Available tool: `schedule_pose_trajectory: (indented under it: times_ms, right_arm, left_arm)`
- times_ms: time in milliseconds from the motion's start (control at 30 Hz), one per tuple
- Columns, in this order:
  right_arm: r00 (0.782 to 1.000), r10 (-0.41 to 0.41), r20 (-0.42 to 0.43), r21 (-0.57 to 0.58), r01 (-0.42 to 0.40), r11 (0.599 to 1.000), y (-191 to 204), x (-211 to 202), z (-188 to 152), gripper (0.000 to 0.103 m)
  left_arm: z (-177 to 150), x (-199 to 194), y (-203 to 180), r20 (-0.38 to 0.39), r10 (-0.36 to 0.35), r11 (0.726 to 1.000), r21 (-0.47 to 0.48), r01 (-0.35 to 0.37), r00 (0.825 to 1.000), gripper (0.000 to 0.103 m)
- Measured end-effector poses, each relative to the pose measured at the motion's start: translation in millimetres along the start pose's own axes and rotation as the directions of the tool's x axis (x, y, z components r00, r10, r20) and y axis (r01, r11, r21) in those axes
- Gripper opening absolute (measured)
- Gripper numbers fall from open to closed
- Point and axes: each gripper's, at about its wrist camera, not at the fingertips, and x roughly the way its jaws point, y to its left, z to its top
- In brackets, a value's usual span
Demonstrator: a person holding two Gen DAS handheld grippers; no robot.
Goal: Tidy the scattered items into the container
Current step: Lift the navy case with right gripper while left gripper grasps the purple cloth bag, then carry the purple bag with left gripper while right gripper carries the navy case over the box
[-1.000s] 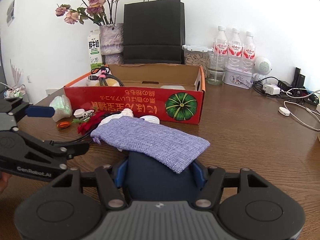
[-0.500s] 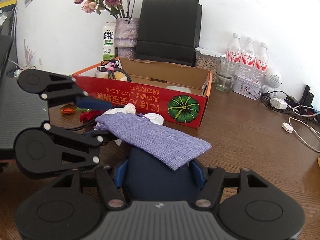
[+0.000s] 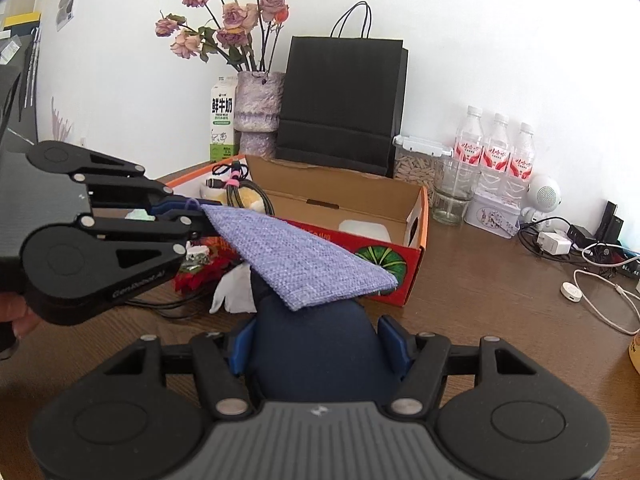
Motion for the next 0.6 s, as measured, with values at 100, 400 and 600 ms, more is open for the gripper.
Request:
schedule_pose_trajectory:
  times_ms: [100,400,600]
  right_arm:
    - [0.999,-0.011,0.031,0.011,0.011,1.0,1.4,-5.8,8.2,0.063]
    - [0.995,-0.045,0.094,0.038,0.042,0.998,3.8,-13.7,26.0,0.063]
    - [0.991,-0.041,0.13,0.05,0.035,0.998,8.1,-12.1,39.0,0.063]
  left_arm:
    - [6.5,-7.4,8.3,0.023,0.025,0.999,-0.042,-0.024,0.999,0.007]
    - [11.6,-25.4,38.2,0.074,0.105,0.975,-0.202,-0.088,0.992,0.007]
    - [18.8,-28.3,54.6,0.088,0.148,0.957,-0.266,-0.12,0.985,0.007]
